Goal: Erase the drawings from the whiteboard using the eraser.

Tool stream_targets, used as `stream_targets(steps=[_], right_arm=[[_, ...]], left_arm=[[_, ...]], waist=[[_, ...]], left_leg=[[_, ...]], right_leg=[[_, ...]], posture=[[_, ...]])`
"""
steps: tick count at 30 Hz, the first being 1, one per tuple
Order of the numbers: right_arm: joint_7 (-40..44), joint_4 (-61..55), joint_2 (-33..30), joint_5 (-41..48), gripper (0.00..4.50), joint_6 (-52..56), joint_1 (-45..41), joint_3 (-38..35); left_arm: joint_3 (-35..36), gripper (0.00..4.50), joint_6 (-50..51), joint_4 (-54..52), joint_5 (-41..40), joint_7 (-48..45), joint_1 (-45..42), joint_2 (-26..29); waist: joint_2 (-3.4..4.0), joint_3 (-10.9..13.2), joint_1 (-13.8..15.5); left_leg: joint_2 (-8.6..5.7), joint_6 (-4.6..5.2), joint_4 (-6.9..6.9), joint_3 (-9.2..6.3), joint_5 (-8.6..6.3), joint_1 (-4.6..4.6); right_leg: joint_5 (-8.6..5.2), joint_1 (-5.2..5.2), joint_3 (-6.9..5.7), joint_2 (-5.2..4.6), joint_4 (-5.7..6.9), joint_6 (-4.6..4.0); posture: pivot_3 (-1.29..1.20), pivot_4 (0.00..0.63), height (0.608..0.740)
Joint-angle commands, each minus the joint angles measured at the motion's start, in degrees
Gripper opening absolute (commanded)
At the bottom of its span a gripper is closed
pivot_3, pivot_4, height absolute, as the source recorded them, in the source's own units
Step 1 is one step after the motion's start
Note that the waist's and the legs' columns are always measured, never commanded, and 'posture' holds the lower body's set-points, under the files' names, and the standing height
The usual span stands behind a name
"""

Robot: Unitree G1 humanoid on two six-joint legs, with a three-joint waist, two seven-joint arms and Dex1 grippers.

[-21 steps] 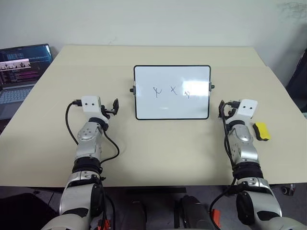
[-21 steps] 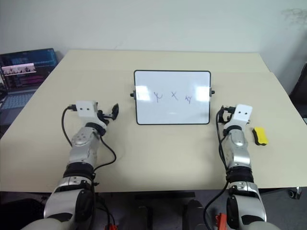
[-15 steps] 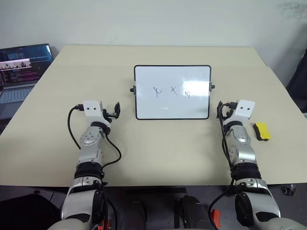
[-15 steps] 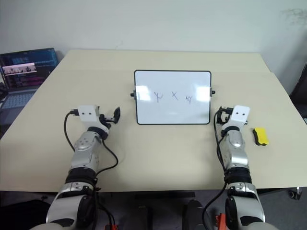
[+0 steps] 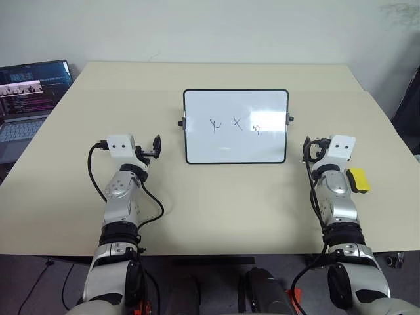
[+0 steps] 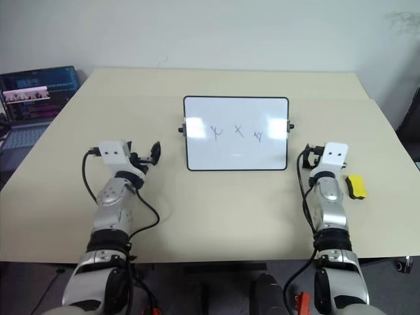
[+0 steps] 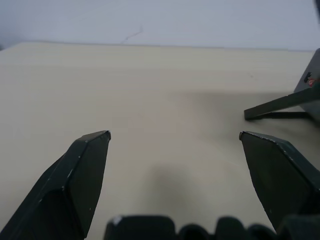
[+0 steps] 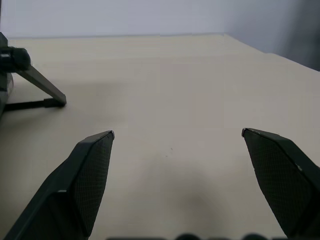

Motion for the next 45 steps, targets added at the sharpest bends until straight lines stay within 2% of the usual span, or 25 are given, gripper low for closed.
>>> stream_targets(steps=[1, 5, 9, 12, 14, 16, 20, 24, 26, 30, 33, 45], right_arm=[[2.0, -4.7, -1.5, 1.8, 4.49, 2.9, -0.6, -0.8], [2.4, -9.1, -2.2, 5.0, 4.49, 9.1, -1.4, -2.6], [4.1, -12.5, -3.7, 6.4, 4.49, 14.5, -3.6, -2.3], [6.3, -14.6, -5.2, 7.3, 4.49, 18.0, -3.7, -1.7], [9.0, -17.8, -7.2, 8.5, 4.49, 21.9, -3.5, -1.3], [11.2, -20.5, -9.4, 9.8, 4.49, 26.7, -3.3, -1.4], [14.4, -25.9, -14.4, 12.7, 4.49, 35.7, -2.7, -2.7], [16.3, -31.1, -19.0, 14.3, 4.49, 41.4, -1.2, -4.4], [16.5, -33.3, -20.9, 14.8, 4.49, 43.6, 0.1, -6.1], [16.4, -36.0, -22.7, 14.9, 4.49, 46.3, 2.8, -8.7], [16.7, -38.3, -24.0, 15.6, 4.49, 49.3, 6.2, -11.2], [18.7, -38.7, -28.1, 18.4, 4.49, 58.8, 11.7, -16.5]], left_arm=[[0.3, 4.50, 1.5, -5.2, -0.5, -1.0, -0.6, 2.1], [0.6, 4.50, 5.6, -7.5, -1.6, -5.6, -1.8, 7.7], [0.1, 4.50, 15.1, -12.5, -7.6, -19.4, -2.5, 16.4], [-1.0, 4.50, 21.2, -18.8, -12.4, -27.1, -1.3, 19.4], [-2.1, 4.50, 28.7, -25.0, -17.6, -33.6, -0.8, 22.3], [-3.3, 4.50, 32.8, -29.1, -20.8, -37.0, -1.6, 22.9], [-9.7, 4.50, 34.2, -30.9, -21.3, -41.1, -5.1, 18.2], [-20.1, 4.50, 31.6, -28.0, -15.8, -44.9, -7.0, 11.9], [-24.0, 4.50, 28.2, -24.3, -12.4, -43.8, -9.2, 6.2], [-26.7, 4.50, 24.4, -18.7, -9.4, -42.4, -12.1, -2.4], [-31.7, 4.50, 18.5, -12.9, -3.9, -42.9, -13.6, -7.7], [-36.5, 4.50, 10.7, -4.0, 3.9, -44.2, -16.1, -15.8]], waist=[[0.00, 0.0, 0.0], [0.01, 0.0, -0.1], [0.02, 0.0, -0.2], [0.03, 0.0, -0.1], [0.03, 0.0, 0.1], [0.04, 0.0, 0.1], [0.04, 0.0, 0.5], [0.04, 0.0, 0.6], [0.04, 0.0, 0.7], [0.03, 0.1, 0.7], [0.05, 0.0, 1.0], [0.08, 0.0, 1.3]], left_leg=[[0.00, 0.00, 0.00, 0.00, 0.00, 0.00], [0.00, 0.00, 0.02, 0.00, 0.00, 0.04], [0.01, 0.00, 0.01, -0.01, 0.00, 0.01], [0.02, 0.00, -0.02, -0.01, 0.00, 0.01], [0.03, 0.00, -0.04, -0.03, 0.00, 0.00], [0.03, 0.00, -0.03, -0.08, 0.00, -0.07], [0.02, 0.00, -0.01, -0.09, 0.00, -0.08], [0.02, 0.01, 0.00, -0.07, 0.00, -0.06], [0.02, 0.01, -0.01, -0.07, -0.01, -0.09], [0.02, 0.01, 0.02, -0.07, -0.01, -0.16], [0.01, 0.02, 0.02, -0.06, -0.01, -0.16], [-0.03, 0.03, 0.05, -0.02, -0.01, -0.16]], right_leg=[[0.00, 0.00, 0.00, 0.00, 0.01, 0.00], [0.00, 0.01, 0.01, 0.03, 0.08, 0.00], [-0.01, -0.02, 0.00, 0.06, 0.07, -0.02], [-0.03, -0.02, -0.01, 0.04, 0.03, -0.03], [-0.05, -0.01, -0.06, 0.04, 0.03, -0.05], [-0.06, -0.03, -0.10, 0.04, 0.01, -0.06], [-0.06, -0.01, -0.13, 0.03, 0.00, -0.05], [-0.06, 0.01, -0.11, 0.04, -0.02, -0.05], [-0.07, 0.00, -0.11, 0.04, -0.06, -0.05], [-0.06, -0.05, -0.09, 0.05, -0.11, -0.05], [-0.07, -0.03, -0.09, 0.05, -0.13, -0.05], [-0.10, -0.02, -0.01, 0.04, -0.15, 0.02]], posture=[[0.00, 0.150, 0.740], [0.00, 0.150, 0.740], [0.00, 0.150, 0.740], [0.00, 0.150, 0.740], [0.00, 0.150, 0.740], [0.00, 0.150, 0.740], [0.00, 0.150, 0.740], [0.00, 0.150, 0.740], [0.00, 0.150, 0.740], [0.00, 0.150, 0.740], [0.00, 0.150, 0.740], [0.00, 0.150, 0.740]])
